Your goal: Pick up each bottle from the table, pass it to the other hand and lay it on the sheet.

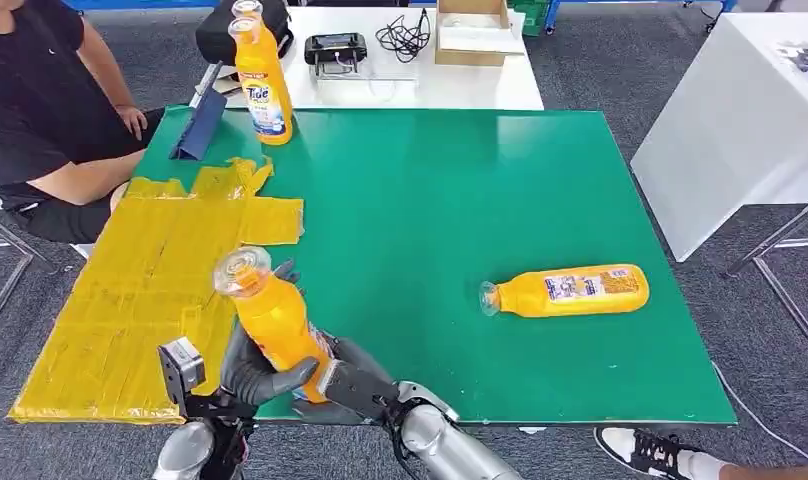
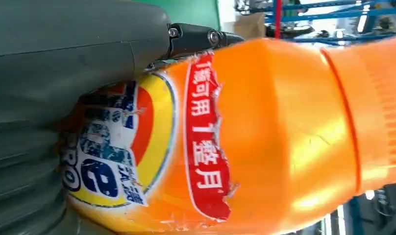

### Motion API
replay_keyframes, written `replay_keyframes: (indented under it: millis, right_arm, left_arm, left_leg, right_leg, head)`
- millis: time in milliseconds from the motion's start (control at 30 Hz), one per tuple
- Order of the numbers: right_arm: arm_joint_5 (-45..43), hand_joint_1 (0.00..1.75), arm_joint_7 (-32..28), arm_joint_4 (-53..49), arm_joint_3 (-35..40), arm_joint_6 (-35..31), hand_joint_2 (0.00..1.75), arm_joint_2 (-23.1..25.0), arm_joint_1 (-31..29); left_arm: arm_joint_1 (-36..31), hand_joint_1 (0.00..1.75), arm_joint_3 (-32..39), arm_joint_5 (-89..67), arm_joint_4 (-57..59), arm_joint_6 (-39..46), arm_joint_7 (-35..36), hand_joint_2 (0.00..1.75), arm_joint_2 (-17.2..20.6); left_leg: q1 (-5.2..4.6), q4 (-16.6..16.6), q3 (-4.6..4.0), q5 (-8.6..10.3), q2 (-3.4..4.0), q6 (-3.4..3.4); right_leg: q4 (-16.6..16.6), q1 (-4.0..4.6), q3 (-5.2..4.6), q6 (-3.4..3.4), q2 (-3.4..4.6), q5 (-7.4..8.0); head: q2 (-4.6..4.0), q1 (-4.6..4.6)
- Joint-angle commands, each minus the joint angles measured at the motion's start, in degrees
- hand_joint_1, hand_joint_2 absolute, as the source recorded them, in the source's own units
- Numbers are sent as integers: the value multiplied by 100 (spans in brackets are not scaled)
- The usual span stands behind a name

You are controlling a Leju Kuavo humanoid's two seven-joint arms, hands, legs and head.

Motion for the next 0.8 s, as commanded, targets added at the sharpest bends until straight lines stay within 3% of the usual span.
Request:
replay_keyframes:
  millis: [33,267,300,333,800]
  right_arm:
    - [-97,175,70,628,1128,-77,175,66,-256]
    - [-121,175,101,641,1217,-87,175,66,-249]
    - [-121,175,101,641,1217,-87,175,66,-249]
    - [-118,175,97,661,1242,-92,175,66,-252]
    - [-253,175,-76,696,647,-358,175,66,-606]
  left_arm:
    - [-386,0,-82,-176,378,186,105,175,69]
    - [-419,0,-43,-216,447,222,134,175,68]
    - [-419,72,-43,-216,447,222,134,175,68]
    - [-445,175,-36,-180,507,157,106,175,93]
    - [-432,175,-77,-161,297,-93,-116,175,51]
  left_leg:
    - [-6,-12,14,3,-16,7]
    - [-7,-12,15,4,-22,6]
    - [-5,-9,10,3,-21,5]
    - [-3,-6,7,2,-16,4]
    - [-5,-6,6,3,-24,7]
  right_leg:
    - [-6,-4,15,2,-18,-4]
    - [-8,-4,16,2,-24,-4]
    - [-6,-3,12,1,-23,-4]
    - [-5,0,8,1,-17,-3]
    - [-4,-3,8,2,-26,-4]
  head:
    - [0,-4]
    - [0,-4]
    - [0,-2]
    - [0,-4]
    - [0,-4]
